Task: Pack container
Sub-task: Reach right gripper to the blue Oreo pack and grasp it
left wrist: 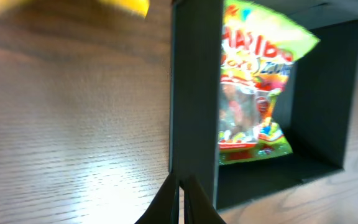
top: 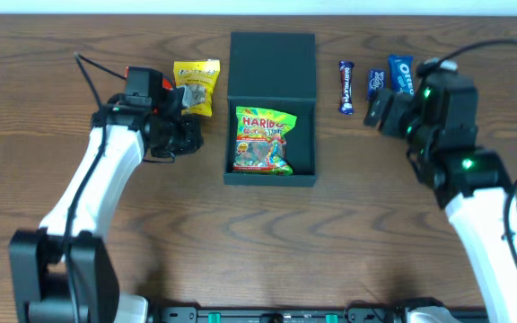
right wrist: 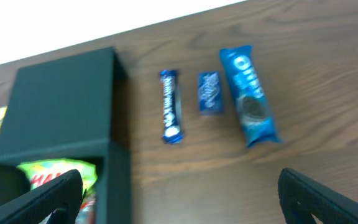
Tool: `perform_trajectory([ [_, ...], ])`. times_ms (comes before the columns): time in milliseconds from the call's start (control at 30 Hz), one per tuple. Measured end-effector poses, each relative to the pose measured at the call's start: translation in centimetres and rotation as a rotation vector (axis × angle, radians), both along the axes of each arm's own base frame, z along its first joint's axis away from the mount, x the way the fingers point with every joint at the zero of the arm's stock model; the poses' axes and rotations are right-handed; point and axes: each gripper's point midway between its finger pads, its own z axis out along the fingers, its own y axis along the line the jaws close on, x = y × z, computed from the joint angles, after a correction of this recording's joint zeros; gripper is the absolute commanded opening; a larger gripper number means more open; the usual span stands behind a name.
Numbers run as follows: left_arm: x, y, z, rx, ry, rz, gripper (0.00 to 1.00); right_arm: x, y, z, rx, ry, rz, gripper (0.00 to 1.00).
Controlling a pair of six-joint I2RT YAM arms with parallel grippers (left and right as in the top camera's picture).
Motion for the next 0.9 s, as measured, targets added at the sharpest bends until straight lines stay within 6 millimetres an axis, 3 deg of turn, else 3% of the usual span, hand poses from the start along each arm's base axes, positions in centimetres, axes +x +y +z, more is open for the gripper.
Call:
perform_trajectory([
  [167, -0.9, 0.2, 2.6, 0.029, -0.09, -0.069, 0.06, 1.5, -2.6, 0.0, -0.044, 0.05, -0.066, 0.94],
  [367, -1.4, 0.5, 5.2, 0.061, -0.2, -0.124, 0.06, 3.3, -4.4, -2.1, -0.067, 0.096, -0.1, 0.92],
  [633, -0.6, 0.4, 6.3, 0.072, -0.273, -0.141, 0.06, 6.0, -7.0, -8.3, -0.122, 0.206, -0.111, 0.89],
  [900, 0.3, 0.4, 6.9, 0.073, -0.321, -0.141, 0.06, 6.9, -9.2, -14.7, -0.199, 0.338, -0.059, 0.88],
])
